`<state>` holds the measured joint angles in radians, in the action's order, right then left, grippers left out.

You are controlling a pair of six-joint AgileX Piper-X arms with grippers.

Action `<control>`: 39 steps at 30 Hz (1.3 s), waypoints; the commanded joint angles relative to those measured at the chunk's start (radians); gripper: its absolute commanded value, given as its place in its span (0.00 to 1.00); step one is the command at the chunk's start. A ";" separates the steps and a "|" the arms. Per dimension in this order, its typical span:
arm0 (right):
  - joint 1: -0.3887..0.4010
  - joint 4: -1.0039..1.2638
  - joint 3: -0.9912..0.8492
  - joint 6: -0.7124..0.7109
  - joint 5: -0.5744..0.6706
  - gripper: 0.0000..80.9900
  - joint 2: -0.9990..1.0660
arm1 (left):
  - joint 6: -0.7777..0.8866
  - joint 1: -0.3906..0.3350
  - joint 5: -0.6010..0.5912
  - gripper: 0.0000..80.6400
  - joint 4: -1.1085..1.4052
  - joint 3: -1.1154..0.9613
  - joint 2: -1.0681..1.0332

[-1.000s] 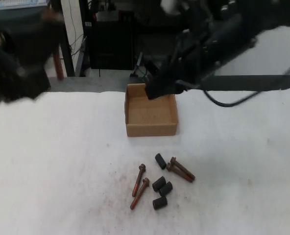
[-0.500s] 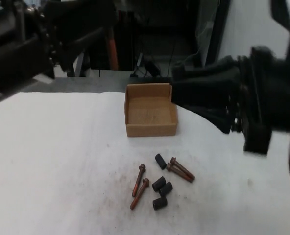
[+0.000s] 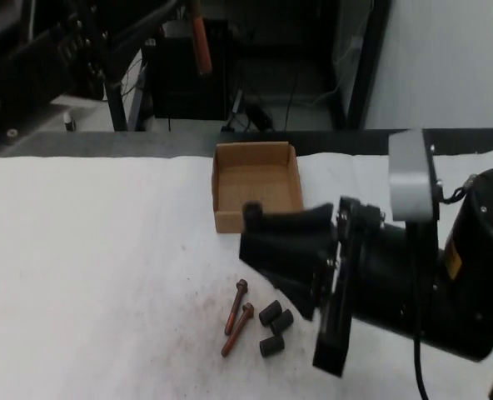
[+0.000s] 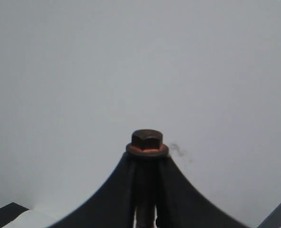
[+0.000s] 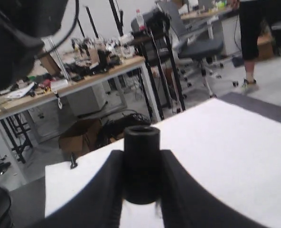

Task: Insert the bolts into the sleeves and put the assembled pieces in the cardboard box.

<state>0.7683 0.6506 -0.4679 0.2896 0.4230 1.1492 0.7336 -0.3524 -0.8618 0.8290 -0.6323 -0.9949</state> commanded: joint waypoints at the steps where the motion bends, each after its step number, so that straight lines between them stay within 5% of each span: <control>1: 0.001 0.097 -0.015 0.037 -0.010 0.01 0.008 | 0.008 -0.002 -0.013 0.00 0.021 -0.007 -0.002; 19: 0.001 -0.121 -0.180 0.002 0.054 0.01 0.041 | -0.083 -0.002 -0.058 0.00 -0.114 -0.005 -0.002; 39: 0.001 -0.111 -0.198 0.010 0.100 0.01 0.041 | -0.218 -0.002 -0.056 0.00 -0.130 -0.005 -0.002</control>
<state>0.7683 0.5234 -0.6524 0.2987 0.5187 1.1927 0.5374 -0.3524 -0.9068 0.6916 -0.6323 -0.9949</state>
